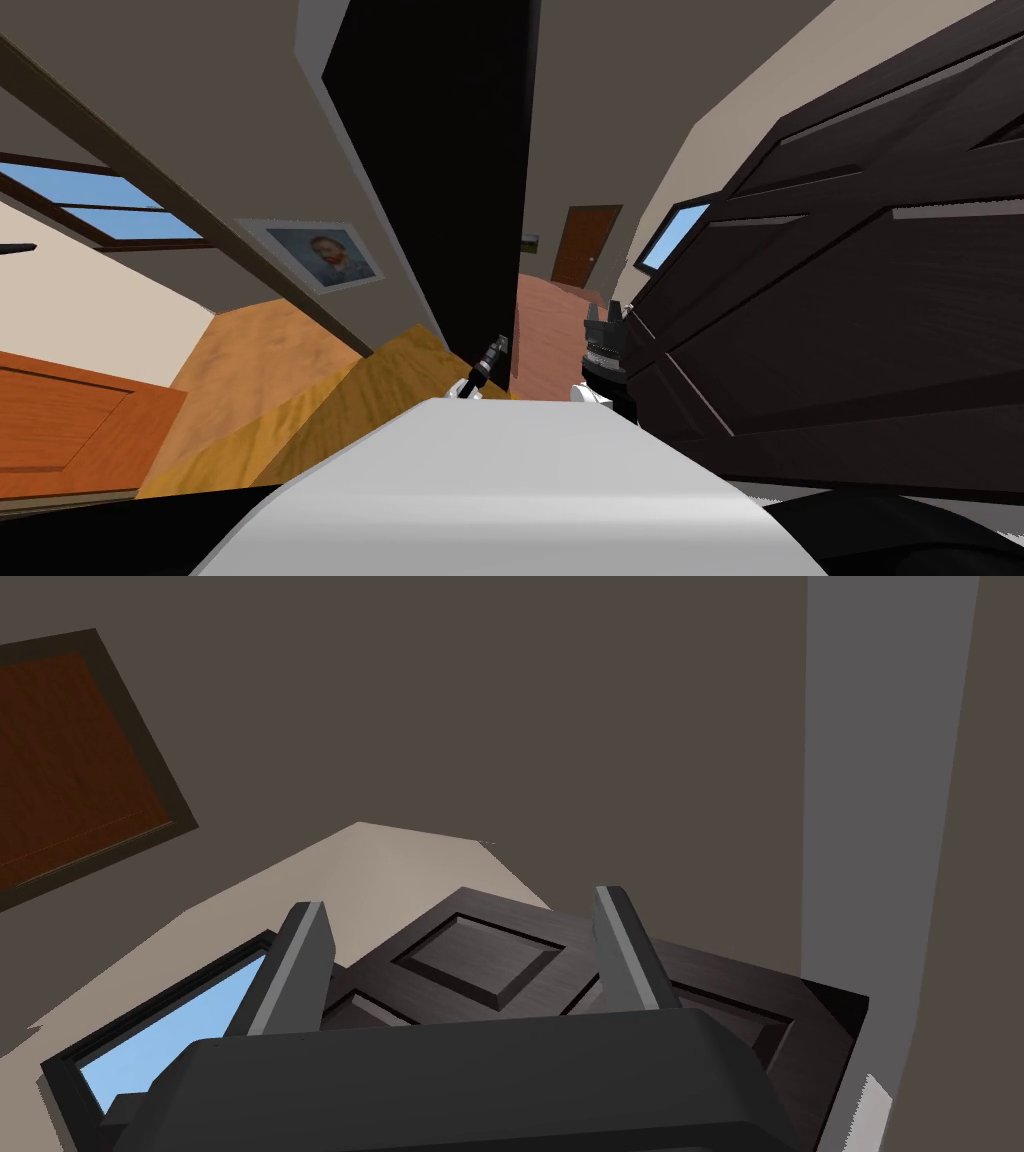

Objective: Push the door open

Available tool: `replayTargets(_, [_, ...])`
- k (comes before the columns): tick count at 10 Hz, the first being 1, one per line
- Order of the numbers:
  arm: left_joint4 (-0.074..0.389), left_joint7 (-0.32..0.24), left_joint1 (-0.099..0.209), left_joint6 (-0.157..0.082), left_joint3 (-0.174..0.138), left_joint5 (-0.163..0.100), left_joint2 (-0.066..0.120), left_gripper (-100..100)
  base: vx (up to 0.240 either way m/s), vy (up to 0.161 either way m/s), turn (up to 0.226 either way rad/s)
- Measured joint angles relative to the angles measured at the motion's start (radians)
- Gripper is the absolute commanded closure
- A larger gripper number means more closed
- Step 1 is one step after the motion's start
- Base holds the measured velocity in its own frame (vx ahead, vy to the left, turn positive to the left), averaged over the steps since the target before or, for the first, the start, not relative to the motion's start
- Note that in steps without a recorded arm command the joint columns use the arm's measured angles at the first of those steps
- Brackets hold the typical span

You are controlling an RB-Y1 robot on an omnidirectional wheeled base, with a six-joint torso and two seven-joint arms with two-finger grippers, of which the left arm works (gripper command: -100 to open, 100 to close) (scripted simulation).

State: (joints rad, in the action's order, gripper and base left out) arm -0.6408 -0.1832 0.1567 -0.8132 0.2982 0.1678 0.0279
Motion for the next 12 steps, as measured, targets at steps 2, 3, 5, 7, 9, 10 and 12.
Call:
replayTargets(2, [0.003,0.000,-0.002,0.003,-0.004,-0.003,0.005,100,0.090,-0.084,0.003])
replayTargets(3, [0.009,0.000,-0.003,0.004,-0.010,-0.006,0.009,100,0.131,-0.101,0.013])
replayTargets(5, [0.003,0.002,-0.009,0.007,-0.022,-0.014,0.019,100,0.173,-0.130,0.013])
replayTargets(7, [0.045,0.018,0.014,-0.020,-0.046,-0.026,0.015,100,0.092,-0.068,0.006])
replayTargets(9, [0.014,0.016,0.001,-0.008,-0.056,-0.032,0.027,100,0.145,-0.131,0.042])
replayTargets(10, [0.032,0.020,0.006,-0.014,-0.073,-0.041,0.034,100,0.186,-0.146,0.074])
replayTargets(12, [0.005,0.020,-0.006,0.003,-0.086,-0.049,0.047,-100,-0.091,-0.025,0.027])
